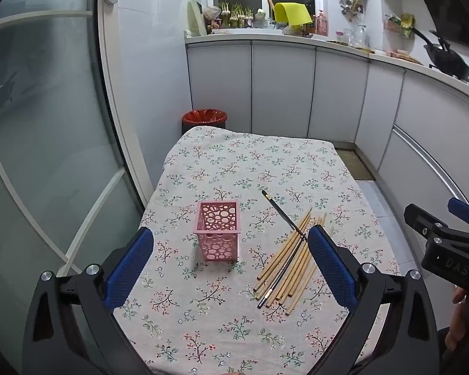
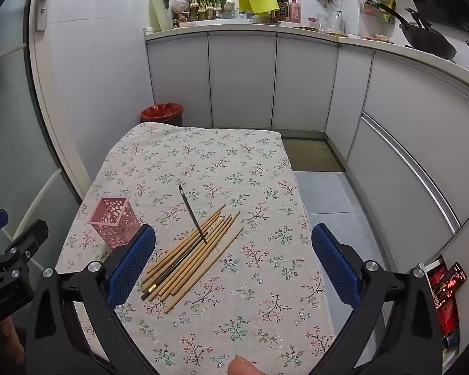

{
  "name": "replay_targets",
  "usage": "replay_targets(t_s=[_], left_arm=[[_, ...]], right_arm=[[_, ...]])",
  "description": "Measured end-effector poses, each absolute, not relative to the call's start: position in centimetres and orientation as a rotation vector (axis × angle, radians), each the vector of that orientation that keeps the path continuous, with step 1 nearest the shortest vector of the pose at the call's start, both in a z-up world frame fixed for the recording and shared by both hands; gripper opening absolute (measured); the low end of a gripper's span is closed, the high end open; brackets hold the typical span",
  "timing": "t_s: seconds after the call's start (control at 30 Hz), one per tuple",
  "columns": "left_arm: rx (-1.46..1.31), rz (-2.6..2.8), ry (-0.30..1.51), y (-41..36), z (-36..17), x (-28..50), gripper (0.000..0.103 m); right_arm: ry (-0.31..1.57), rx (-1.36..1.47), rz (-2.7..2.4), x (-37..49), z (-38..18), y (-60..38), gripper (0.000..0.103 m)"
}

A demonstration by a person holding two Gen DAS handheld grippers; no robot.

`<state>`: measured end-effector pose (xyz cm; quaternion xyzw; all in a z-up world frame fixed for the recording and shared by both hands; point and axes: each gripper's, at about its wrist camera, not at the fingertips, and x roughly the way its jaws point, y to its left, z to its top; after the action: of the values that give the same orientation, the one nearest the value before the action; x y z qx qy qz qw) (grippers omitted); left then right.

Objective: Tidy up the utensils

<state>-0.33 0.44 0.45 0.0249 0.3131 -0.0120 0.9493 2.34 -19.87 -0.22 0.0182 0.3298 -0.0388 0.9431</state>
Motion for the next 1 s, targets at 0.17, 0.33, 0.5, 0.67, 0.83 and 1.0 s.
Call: replay_targets(t_s=[0.17, 0.33, 0.5, 0.67, 0.83, 1.0], left_arm=[[0.049, -0.016, 0.632, 0.16, 0.66, -0.34, 0.096], [0.053, -0.007, 0.633, 0.11, 0.42, -0.21, 0.096], [0.049, -0.005, 0.63, 0.38, 0.23, -0.04, 0.096], [0.048, -0.002, 0.63, 0.36, 0.23, 0.09, 0.096], [0.051, -0.001, 0.63, 0.48, 0.04, 0.12, 0.096], [0.05, 0.0, 0.627, 0.5, 0.11, 0.19, 0.096]], right_arm=[[0.671, 0.033, -0.083, 2.16, -0.43, -19.88, 0.096], [0.673, 0.037, -0.082, 2.28, -0.25, -19.78, 0.096], [0.675, 0.038, -0.081, 2.32, -0.33, -19.66, 0.096], [0.674, 0.038, -0.08, 2.31, -0.39, -19.66, 0.096], [0.675, 0.039, -0.081, 2.3, -0.42, -19.65, 0.096], [0.675, 0.039, -0.08, 2.32, -0.47, -19.62, 0.096]])
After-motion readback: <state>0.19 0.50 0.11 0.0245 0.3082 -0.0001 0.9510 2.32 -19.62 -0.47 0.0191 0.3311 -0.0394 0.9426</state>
